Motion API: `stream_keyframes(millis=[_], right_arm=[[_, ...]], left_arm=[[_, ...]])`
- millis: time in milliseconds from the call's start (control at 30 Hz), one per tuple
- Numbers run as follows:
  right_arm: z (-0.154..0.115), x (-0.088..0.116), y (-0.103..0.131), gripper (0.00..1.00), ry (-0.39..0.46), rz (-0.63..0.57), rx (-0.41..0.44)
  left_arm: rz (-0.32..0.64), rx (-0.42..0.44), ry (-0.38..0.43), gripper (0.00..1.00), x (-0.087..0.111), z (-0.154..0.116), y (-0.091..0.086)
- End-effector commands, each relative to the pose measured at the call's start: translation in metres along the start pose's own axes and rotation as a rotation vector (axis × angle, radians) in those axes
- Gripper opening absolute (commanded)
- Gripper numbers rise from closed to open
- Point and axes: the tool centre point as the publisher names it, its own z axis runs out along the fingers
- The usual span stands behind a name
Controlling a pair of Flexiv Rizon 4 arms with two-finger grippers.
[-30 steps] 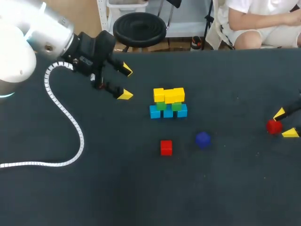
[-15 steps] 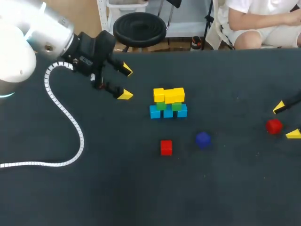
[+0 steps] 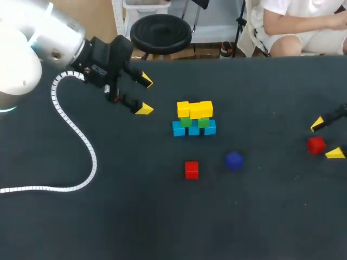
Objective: Place the blue cubes, place green cubes on the blue cubes, place the yellow cubes on the green cubes, then place the red cubes on the yellow cubes, and place purple cube on the red cubes.
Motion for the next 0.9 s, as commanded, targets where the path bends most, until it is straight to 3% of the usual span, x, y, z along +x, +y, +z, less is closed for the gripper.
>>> stream_keyframes(millis=[33,267,300,333,400,533,700,900], right_arm=[[0.003,0.006,-0.01,1.0,-0.01,0.008,-0.026],[0.005,0.007,-0.008,0.97,-0.02,0.012,-0.028],[0.006,0.008,-0.008,0.81,-0.021,0.012,-0.029],[0.007,0.008,-0.007,0.46,-0.02,0.017,-0.035],[0.009,0.009,-0.007,0.39,-0.025,0.023,-0.041],[0.01,0.008,-0.007,0.36,-0.024,0.017,-0.044],[0.006,0.002,-0.007,0.0,-0.01,0.003,-0.014],[0.002,-0.011,-0.005,0.0,-0.003,0.004,0.018]], left_arm=[[0.002,0.002,-0.001,1.0,0.001,0.0,0.001],[0.002,0.002,-0.001,1.0,0.001,0.0,0.001],[0.002,0.002,-0.001,1.0,0.001,0.0,0.001],[0.002,0.002,-0.001,1.0,0.001,0.0,0.001],[0.002,0.002,-0.001,1.0,0.001,0.0,0.001],[0.002,0.002,-0.001,1.0,0.001,0.0,0.001],[0.002,0.002,-0.001,1.0,0.001,0.0,0.001],[0.002,0.002,-0.001,1.0,0.001,0.0,0.001]])
